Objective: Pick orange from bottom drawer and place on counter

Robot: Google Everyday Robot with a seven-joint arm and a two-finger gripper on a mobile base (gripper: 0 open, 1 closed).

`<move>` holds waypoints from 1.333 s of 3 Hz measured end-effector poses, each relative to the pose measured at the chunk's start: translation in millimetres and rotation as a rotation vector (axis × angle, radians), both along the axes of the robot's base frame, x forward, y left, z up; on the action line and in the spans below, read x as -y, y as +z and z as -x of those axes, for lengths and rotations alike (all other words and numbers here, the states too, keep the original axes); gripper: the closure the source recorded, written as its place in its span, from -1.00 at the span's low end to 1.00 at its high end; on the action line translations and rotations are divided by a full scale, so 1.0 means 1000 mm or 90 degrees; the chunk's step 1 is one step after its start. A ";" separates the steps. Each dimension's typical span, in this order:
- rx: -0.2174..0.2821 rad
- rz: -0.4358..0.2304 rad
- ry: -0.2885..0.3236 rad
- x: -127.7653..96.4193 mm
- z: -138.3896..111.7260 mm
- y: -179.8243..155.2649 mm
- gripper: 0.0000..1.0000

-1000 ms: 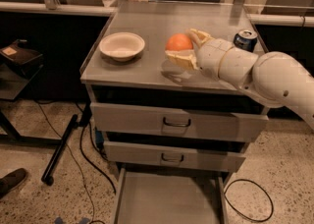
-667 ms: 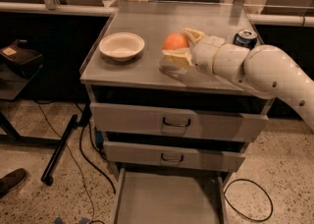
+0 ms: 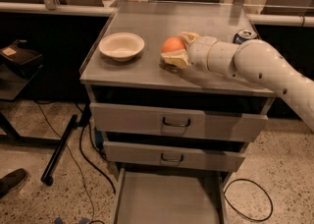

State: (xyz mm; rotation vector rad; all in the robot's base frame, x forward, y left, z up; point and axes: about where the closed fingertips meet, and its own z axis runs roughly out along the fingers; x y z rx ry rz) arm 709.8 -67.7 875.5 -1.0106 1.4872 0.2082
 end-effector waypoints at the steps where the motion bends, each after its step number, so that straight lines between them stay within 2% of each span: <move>1: -0.013 0.012 -0.001 0.002 -0.008 -0.012 1.00; 2: -0.020 0.005 -0.004 0.003 -0.009 -0.016 1.00; 3: -0.020 0.005 -0.004 0.003 -0.009 -0.016 0.62; 4: -0.020 0.005 -0.004 0.003 -0.009 -0.016 0.16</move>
Offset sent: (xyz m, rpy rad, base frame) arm 0.0089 -0.0126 -0.0365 0.0464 0.0652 -0.0275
